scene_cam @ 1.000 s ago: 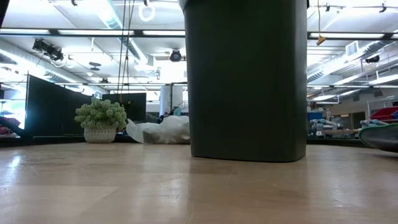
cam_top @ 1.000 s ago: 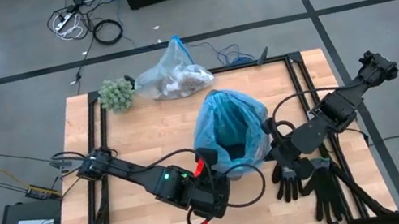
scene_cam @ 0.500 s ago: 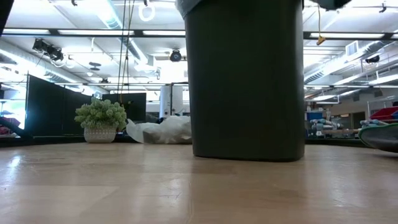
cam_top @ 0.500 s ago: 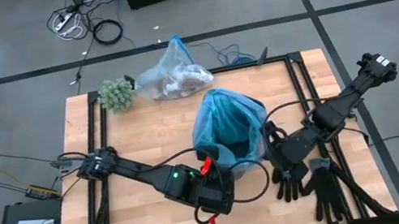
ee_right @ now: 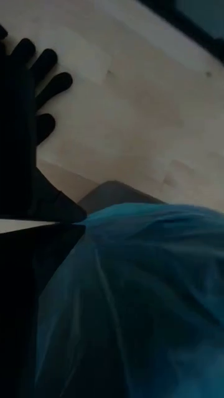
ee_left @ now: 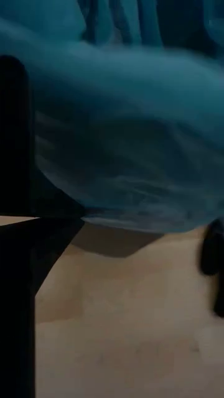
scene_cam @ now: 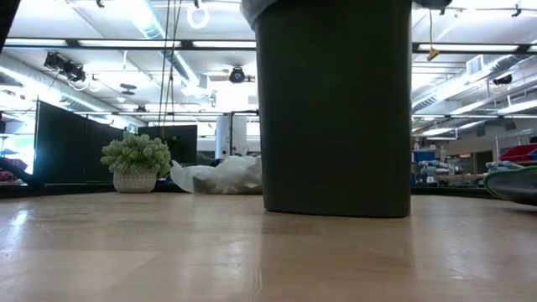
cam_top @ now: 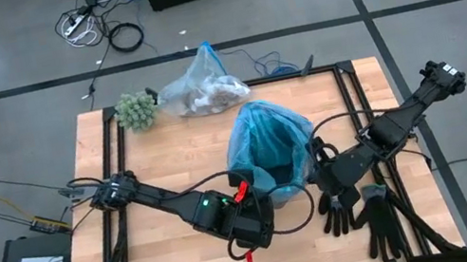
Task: Place trash/remove bag and relplace
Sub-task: Insert the new blue trash bag into the trash bin
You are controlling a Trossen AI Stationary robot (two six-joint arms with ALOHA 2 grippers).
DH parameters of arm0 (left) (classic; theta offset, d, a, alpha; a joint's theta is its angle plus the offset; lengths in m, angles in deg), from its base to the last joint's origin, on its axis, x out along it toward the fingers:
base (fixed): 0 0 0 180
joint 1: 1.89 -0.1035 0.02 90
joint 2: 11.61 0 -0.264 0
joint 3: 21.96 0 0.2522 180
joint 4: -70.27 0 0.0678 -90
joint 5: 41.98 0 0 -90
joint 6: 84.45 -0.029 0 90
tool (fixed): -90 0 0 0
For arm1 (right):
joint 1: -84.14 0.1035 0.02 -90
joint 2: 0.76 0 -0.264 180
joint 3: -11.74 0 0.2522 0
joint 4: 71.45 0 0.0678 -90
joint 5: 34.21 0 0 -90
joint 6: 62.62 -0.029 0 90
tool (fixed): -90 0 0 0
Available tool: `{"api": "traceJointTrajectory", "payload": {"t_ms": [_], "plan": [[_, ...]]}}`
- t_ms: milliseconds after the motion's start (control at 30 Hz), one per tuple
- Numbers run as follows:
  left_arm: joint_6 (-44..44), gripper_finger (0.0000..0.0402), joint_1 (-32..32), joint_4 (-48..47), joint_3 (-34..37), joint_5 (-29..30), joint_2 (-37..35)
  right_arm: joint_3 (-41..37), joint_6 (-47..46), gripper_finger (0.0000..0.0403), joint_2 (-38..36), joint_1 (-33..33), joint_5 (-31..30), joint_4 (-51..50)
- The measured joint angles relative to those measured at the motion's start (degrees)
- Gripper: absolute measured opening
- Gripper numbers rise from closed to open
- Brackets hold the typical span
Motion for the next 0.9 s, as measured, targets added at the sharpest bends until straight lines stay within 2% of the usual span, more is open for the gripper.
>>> {"api": "traceJointTrajectory", "payload": {"t_ms": [233, 567, 767, 833, 900], "plan": [[0.07, 0.0014, 0.94, 0.18, -2.07, -0.59, -0.12, 2.40, -0.05, 0.0063, -4.05, 0.07, -0.02, -0.44], [1.20, 0.0104, 1.52, 0.05, -3.13, -1.79, -0.96, 3.21, -7.43, 0.0151, -10.58, 0.07, -0.87, -5.38], [1.70, 0.0123, 2.32, 0.83, -3.19, -3.72, -1.71, 3.22, -10.35, 0.0167, -14.30, 0.07, -4.20, -5.32], [3.06, 0.0124, 2.45, 0.94, -3.19, -2.02, -2.93, 3.21, -11.67, 0.0166, -15.63, -0.12, -6.78, -5.20], [7.03, 0.0124, 2.38, 0.19, -3.23, 2.33, -4.59, 3.23, -13.75, 0.0165, -16.95, -0.34, -9.80, -4.87]]}}
